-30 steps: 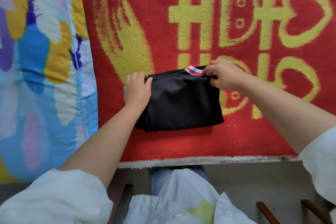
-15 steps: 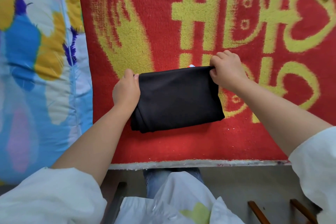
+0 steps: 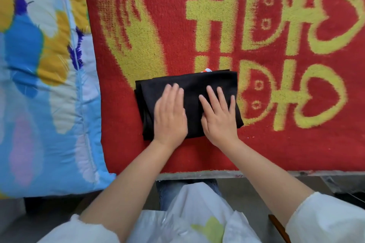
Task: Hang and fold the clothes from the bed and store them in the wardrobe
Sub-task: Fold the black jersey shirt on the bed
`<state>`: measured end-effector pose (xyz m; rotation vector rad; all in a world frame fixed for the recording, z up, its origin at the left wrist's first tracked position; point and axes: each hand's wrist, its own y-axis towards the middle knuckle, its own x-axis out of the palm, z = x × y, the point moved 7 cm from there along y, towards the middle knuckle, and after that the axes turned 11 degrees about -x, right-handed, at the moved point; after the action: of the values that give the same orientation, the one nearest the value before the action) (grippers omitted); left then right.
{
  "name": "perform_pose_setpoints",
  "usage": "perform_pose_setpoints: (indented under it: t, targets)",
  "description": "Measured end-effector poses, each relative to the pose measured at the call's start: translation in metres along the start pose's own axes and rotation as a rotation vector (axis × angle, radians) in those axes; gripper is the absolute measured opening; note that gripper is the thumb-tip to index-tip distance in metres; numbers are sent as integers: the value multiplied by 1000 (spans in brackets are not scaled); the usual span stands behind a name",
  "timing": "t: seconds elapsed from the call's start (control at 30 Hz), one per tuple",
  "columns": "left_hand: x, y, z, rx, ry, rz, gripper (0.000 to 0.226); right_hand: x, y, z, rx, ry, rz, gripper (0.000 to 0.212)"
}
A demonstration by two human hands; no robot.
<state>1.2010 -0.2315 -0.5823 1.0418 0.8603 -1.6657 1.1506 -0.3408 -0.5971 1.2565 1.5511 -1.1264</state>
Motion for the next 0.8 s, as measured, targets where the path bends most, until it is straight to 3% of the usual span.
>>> perform_pose_setpoints:
  t: [0.1, 0.2, 0.3, 0.4, 0.53, 0.6, 0.7, 0.8]
  targets:
    - [36, -15, -11, -3, 273, -260, 53, 26, -7, 24, 77, -47, -223, 45]
    - [48, -9, -21, -53, 406, -338, 58, 28, -8, 48, 152, 2, -299, 54]
    - [46, -6, -11, -84, 482, -428, 61, 24, -17, 71, 305, 179, -301, 65]
    - [35, -1, 0, -92, 454, -356, 60, 7, -18, 82, 475, 461, -129, 72]
    - [39, 5, -2, -93, 471, -367, 60, 19, -34, 77, 821, 1098, -149, 59]
    - [48, 4, -3, -133, 452, -472, 61, 27, -42, 74, 975, 1353, -163, 58]
    - [49, 4, -2, -137, 477, -458, 62, 30, -40, 78, 1013, 1457, -216, 45]
    - [54, 3, -3, -170, 463, -569, 62, 31, -37, 74, 952, 1452, -268, 30]
